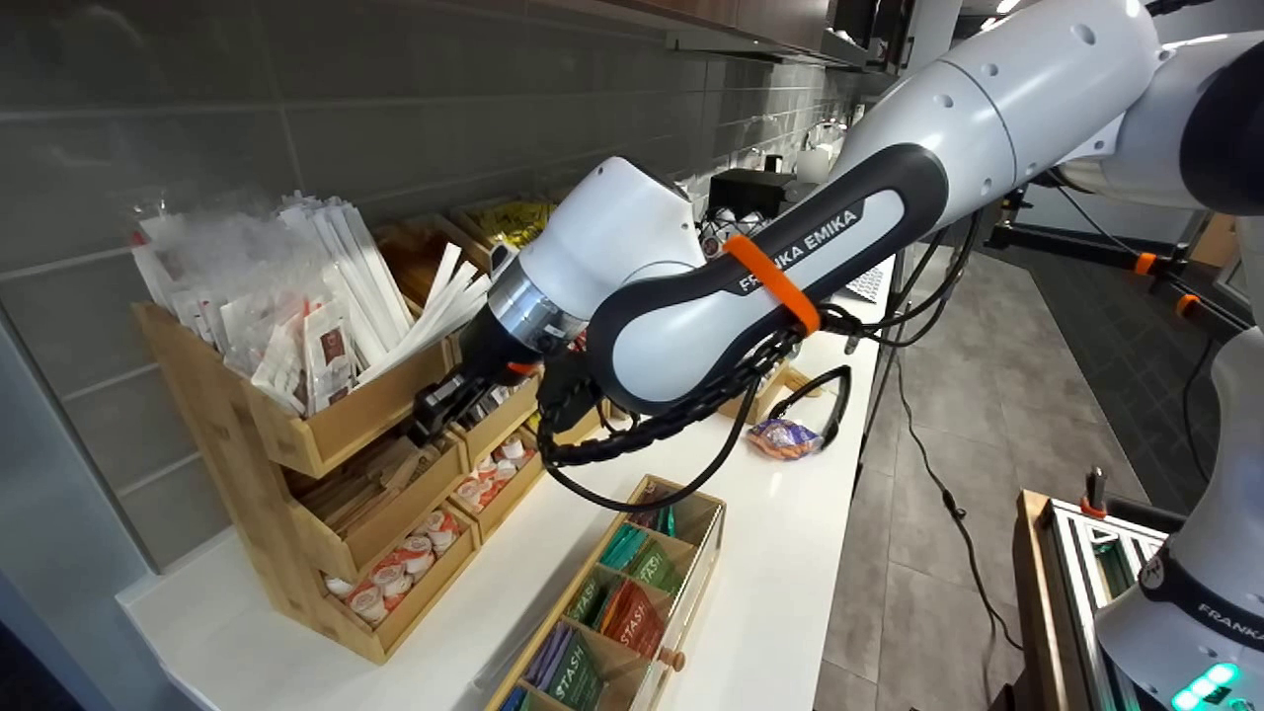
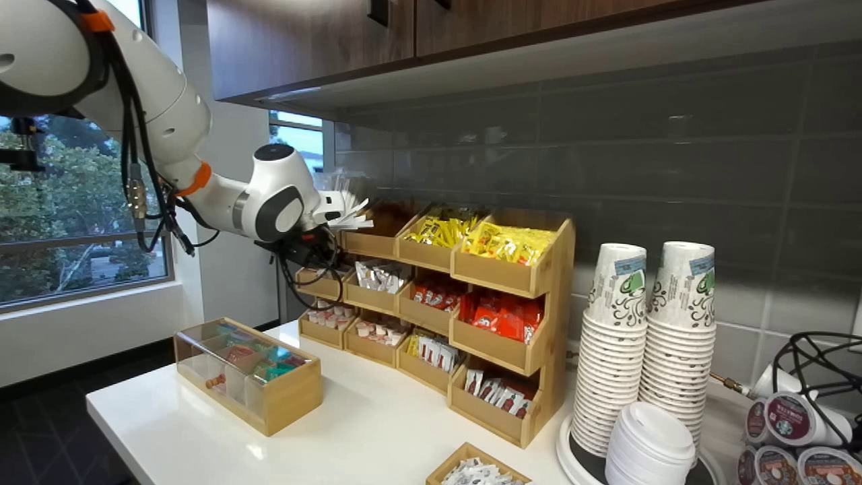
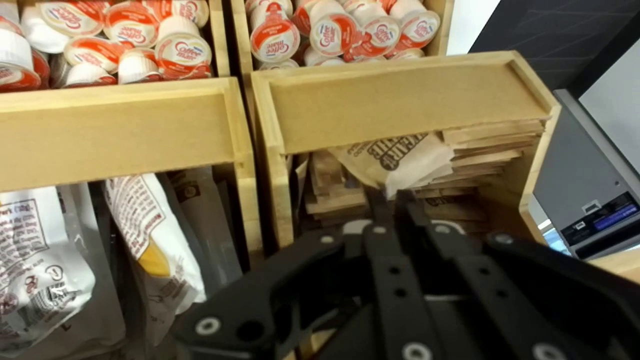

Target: Pick up the brown paper bag from the shelf and put it on the counter

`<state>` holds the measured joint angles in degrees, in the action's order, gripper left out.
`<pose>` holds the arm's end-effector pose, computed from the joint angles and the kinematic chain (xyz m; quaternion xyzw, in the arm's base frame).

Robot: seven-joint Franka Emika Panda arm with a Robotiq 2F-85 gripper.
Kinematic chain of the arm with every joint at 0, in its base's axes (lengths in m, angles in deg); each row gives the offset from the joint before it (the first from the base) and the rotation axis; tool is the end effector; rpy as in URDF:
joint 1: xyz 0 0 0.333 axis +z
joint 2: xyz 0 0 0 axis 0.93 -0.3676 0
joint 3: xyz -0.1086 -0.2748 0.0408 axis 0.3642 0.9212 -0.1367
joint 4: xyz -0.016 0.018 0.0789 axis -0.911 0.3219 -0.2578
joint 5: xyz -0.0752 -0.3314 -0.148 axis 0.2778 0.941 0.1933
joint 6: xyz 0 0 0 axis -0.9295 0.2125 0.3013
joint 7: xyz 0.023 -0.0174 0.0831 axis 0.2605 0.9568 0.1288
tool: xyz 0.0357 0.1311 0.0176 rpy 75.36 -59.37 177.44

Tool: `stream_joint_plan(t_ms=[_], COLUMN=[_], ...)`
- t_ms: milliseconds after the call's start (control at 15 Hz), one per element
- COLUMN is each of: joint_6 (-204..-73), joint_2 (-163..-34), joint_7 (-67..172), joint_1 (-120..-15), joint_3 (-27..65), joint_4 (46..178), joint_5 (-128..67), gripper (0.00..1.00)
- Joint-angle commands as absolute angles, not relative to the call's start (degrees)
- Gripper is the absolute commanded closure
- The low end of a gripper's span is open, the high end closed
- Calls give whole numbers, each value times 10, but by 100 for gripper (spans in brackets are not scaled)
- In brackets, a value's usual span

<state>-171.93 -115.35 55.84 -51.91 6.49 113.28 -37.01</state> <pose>0.6679 0.2882 0.3450 -0.9305 -0.0823 -0.3231 0.1518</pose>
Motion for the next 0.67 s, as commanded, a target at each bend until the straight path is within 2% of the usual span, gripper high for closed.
stream_joint_plan(t_ms=[0,600], joint_6=[-1687,-1690], joint_2=[-1151,-1146], joint_7=[552,543], joint_1=[-520,-533], joint_3=[67,50], joint_4=[1131,1130], joint_5=[-364,-378], gripper=[100,100])
